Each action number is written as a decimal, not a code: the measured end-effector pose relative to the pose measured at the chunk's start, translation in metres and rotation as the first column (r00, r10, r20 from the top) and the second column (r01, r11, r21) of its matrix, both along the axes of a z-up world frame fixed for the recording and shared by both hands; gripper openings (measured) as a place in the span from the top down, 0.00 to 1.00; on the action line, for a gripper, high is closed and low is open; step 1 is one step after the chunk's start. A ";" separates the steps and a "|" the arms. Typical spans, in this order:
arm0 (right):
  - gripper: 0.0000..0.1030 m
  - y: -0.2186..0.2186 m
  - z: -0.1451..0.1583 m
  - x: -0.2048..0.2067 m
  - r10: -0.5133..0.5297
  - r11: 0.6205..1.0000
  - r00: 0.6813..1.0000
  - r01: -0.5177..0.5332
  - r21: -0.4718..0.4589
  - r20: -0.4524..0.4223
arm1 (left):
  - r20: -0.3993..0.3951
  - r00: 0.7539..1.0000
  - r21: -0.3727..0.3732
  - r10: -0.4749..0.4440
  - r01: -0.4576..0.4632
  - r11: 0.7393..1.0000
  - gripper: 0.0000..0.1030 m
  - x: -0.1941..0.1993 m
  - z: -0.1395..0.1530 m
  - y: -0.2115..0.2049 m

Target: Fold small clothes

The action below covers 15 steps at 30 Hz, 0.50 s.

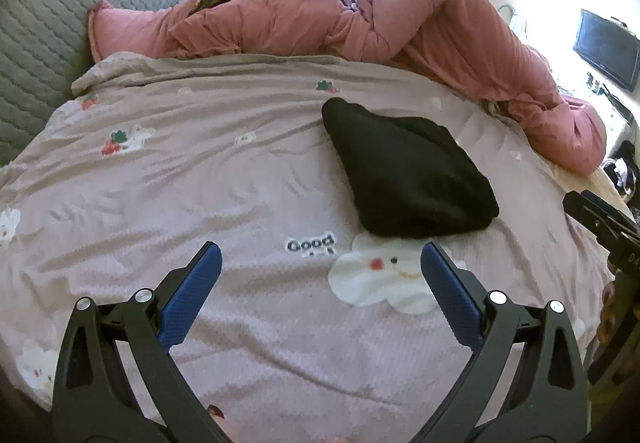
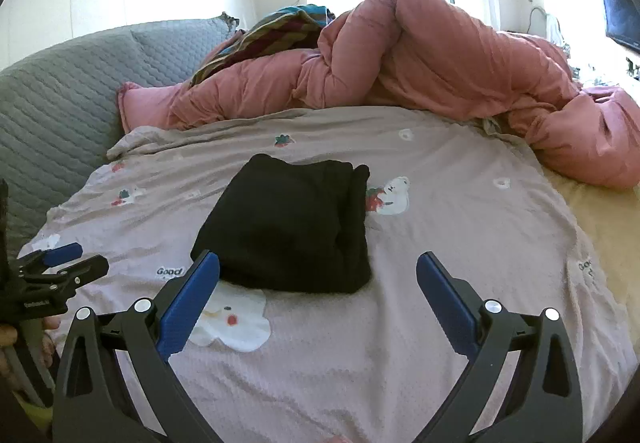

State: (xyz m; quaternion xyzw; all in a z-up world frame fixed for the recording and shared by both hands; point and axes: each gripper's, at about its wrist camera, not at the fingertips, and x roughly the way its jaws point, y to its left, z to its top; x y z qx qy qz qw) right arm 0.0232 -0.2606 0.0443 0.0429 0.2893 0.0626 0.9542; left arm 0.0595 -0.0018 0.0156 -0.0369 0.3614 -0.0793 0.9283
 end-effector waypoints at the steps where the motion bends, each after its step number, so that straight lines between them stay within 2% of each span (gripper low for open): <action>1: 0.05 0.002 -0.002 -0.004 -0.005 1.000 1.000 0.005 -0.008 0.003 | 0.002 1.000 0.005 0.001 -0.001 1.000 0.09 -0.003 -0.001 -0.001; 5: 0.05 0.006 -0.011 -0.015 -0.010 0.999 1.000 0.010 -0.032 -0.004 | -0.010 1.000 -0.005 -0.007 0.007 1.000 0.09 -0.012 -0.007 0.000; 15: 0.05 0.017 -0.041 -0.028 -0.014 1.000 0.997 0.013 -0.012 -0.077 | -0.038 0.999 -0.007 -0.008 0.008 1.000 0.09 -0.023 -0.022 0.000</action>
